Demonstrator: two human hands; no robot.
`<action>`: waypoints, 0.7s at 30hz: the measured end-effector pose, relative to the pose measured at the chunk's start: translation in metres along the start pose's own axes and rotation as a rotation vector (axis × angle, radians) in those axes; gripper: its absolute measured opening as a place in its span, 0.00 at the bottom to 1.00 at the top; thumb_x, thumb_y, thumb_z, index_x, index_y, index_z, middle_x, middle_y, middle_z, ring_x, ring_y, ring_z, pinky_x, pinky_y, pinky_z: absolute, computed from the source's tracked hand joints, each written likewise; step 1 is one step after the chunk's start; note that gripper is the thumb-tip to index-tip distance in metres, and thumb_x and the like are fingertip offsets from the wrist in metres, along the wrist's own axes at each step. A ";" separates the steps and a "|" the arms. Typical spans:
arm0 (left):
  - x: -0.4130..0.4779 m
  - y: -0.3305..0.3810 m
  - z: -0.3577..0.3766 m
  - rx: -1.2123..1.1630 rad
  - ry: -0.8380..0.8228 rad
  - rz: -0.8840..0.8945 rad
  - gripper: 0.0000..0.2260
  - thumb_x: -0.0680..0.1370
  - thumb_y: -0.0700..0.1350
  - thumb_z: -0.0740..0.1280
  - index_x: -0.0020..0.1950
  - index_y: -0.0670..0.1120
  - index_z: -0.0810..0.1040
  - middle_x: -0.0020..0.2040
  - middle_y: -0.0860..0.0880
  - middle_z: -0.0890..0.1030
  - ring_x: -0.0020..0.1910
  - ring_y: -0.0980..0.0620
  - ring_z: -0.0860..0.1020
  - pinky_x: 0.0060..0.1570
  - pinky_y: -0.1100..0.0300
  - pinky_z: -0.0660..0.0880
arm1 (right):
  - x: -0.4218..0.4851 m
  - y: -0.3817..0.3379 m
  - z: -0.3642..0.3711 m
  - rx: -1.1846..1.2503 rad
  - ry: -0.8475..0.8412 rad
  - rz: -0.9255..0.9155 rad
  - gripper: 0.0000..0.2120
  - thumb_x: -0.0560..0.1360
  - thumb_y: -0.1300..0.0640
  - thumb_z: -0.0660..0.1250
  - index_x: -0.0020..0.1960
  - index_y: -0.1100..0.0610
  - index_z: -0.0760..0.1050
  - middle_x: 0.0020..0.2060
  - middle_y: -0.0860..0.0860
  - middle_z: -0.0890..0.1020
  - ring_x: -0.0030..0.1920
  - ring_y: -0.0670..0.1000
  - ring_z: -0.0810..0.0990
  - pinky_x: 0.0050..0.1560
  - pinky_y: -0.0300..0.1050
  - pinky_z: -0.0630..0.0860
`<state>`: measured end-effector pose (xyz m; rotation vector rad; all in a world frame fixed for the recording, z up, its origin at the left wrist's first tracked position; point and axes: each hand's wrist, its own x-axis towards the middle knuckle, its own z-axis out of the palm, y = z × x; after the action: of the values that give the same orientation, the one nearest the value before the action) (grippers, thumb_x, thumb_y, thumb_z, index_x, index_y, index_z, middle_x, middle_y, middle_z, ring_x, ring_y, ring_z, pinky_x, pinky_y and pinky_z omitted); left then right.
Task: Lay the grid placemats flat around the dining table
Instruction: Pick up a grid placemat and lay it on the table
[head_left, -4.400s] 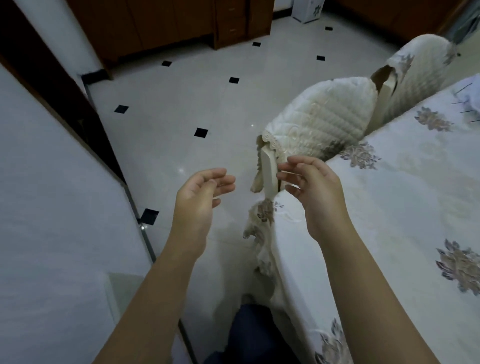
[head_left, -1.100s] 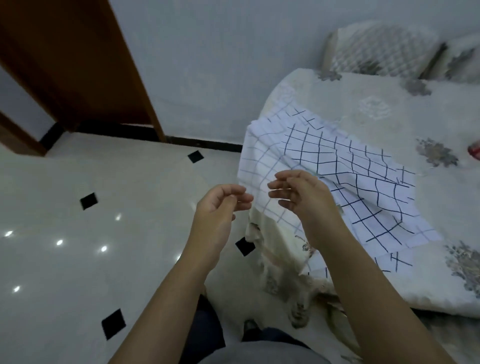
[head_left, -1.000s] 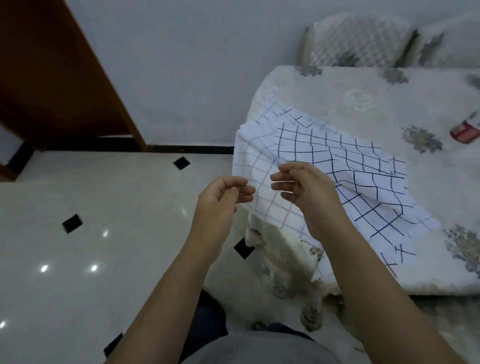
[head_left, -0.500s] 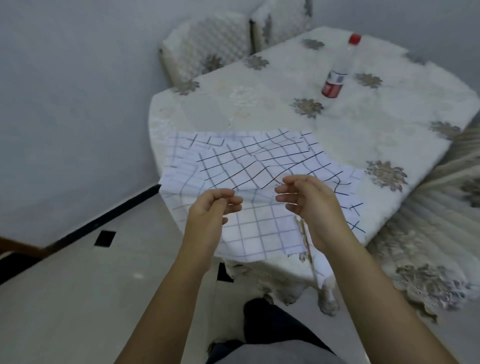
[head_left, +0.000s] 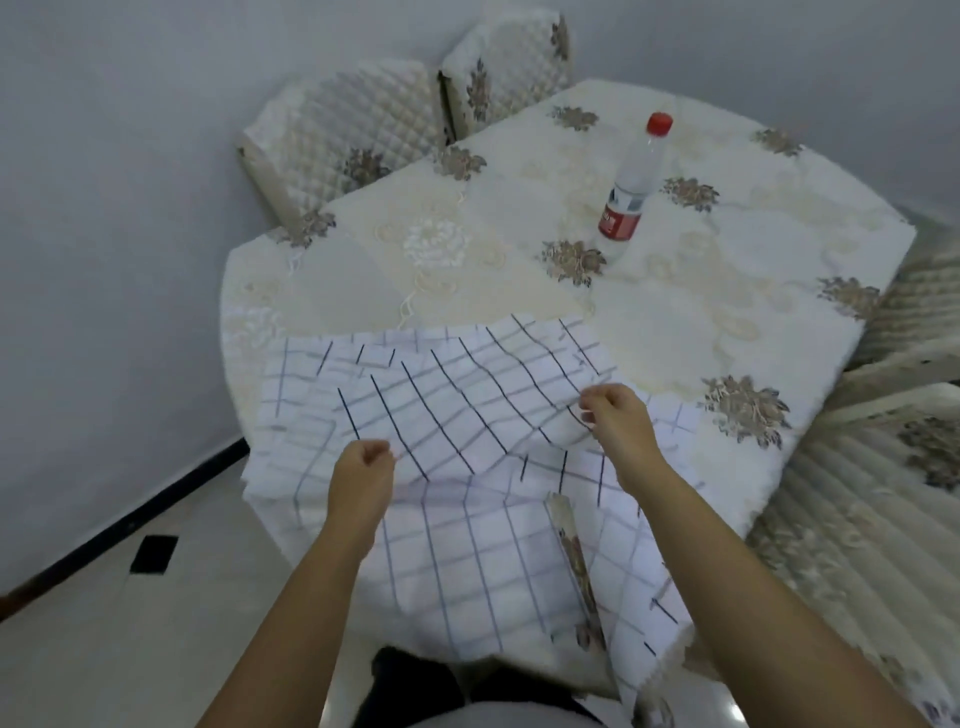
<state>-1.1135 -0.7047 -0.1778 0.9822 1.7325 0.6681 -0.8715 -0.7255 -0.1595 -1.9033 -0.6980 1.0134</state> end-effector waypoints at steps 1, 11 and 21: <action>0.008 0.001 -0.002 0.020 0.016 -0.003 0.11 0.78 0.39 0.58 0.59 0.43 0.73 0.51 0.45 0.77 0.43 0.50 0.75 0.39 0.61 0.70 | 0.008 -0.001 0.001 -0.050 0.025 -0.018 0.06 0.78 0.59 0.57 0.51 0.54 0.72 0.47 0.51 0.76 0.48 0.52 0.74 0.45 0.44 0.70; 0.060 -0.008 0.000 0.091 0.006 -0.218 0.14 0.75 0.38 0.60 0.58 0.32 0.70 0.40 0.39 0.75 0.31 0.49 0.68 0.29 0.61 0.64 | 0.044 -0.006 0.019 -0.469 0.049 -0.062 0.18 0.78 0.58 0.59 0.66 0.61 0.66 0.63 0.60 0.68 0.63 0.58 0.69 0.60 0.49 0.67; 0.079 -0.005 -0.009 -0.102 0.055 -0.390 0.05 0.76 0.35 0.61 0.40 0.40 0.70 0.30 0.46 0.65 0.28 0.50 0.62 0.29 0.62 0.62 | 0.052 -0.006 0.008 -0.484 0.072 0.106 0.23 0.76 0.52 0.62 0.67 0.62 0.63 0.61 0.59 0.73 0.58 0.58 0.73 0.56 0.48 0.70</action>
<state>-1.1375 -0.6397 -0.2174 0.5370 1.8500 0.5258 -0.8523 -0.6788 -0.1765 -2.4027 -0.8648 0.8881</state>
